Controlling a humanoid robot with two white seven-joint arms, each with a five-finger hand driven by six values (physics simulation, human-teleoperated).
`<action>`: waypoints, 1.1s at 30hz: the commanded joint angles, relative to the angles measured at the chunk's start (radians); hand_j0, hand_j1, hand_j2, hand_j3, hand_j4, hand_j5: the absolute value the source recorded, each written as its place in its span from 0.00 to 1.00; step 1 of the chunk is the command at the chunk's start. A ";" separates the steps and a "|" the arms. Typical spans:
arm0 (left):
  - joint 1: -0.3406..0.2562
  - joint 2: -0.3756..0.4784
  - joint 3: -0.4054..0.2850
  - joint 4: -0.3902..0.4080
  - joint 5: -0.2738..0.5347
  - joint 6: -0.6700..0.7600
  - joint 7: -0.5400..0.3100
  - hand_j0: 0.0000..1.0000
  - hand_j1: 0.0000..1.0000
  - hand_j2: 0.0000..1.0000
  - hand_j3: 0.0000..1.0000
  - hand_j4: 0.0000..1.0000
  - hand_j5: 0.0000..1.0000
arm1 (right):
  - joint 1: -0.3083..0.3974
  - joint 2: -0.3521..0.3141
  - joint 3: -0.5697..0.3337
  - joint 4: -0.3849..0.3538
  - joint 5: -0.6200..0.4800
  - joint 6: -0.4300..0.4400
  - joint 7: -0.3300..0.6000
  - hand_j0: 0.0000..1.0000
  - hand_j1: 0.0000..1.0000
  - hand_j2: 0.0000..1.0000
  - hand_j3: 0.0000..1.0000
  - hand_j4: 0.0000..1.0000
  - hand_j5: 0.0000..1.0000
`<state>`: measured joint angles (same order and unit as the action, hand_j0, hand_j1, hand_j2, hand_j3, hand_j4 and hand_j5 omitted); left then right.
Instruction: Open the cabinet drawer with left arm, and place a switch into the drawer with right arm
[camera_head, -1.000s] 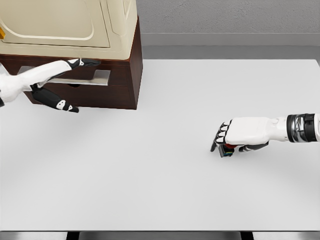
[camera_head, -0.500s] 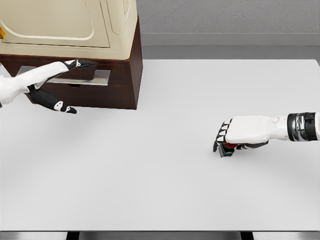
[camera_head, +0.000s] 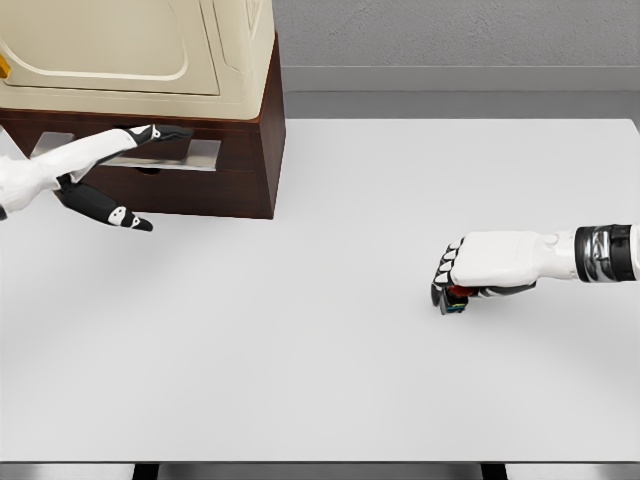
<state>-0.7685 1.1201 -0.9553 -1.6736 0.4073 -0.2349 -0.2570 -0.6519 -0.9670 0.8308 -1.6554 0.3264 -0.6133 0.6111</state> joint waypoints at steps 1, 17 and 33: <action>0.000 -0.003 0.001 0.000 0.005 0.002 0.001 1.00 1.00 1.00 1.00 1.00 1.00 | 0.000 -0.001 -0.002 0.000 -0.006 0.002 0.000 0.59 0.59 0.59 0.59 0.59 0.59; 0.024 -0.005 0.001 0.000 0.011 0.002 -0.001 1.00 1.00 1.00 1.00 1.00 1.00 | -0.018 0.008 -0.010 0.020 -0.044 0.002 0.000 0.55 0.55 0.55 0.55 0.55 0.55; 0.049 -0.005 0.006 0.008 0.027 0.015 -0.001 1.00 1.00 1.00 1.00 1.00 1.00 | -0.054 0.039 -0.012 0.065 -0.061 0.002 0.000 0.52 0.52 0.52 0.52 0.52 0.52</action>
<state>-0.7195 1.1145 -0.9439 -1.6723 0.4587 -0.2220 -0.2540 -0.7072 -0.9367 0.8200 -1.5980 0.2717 -0.6134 0.6112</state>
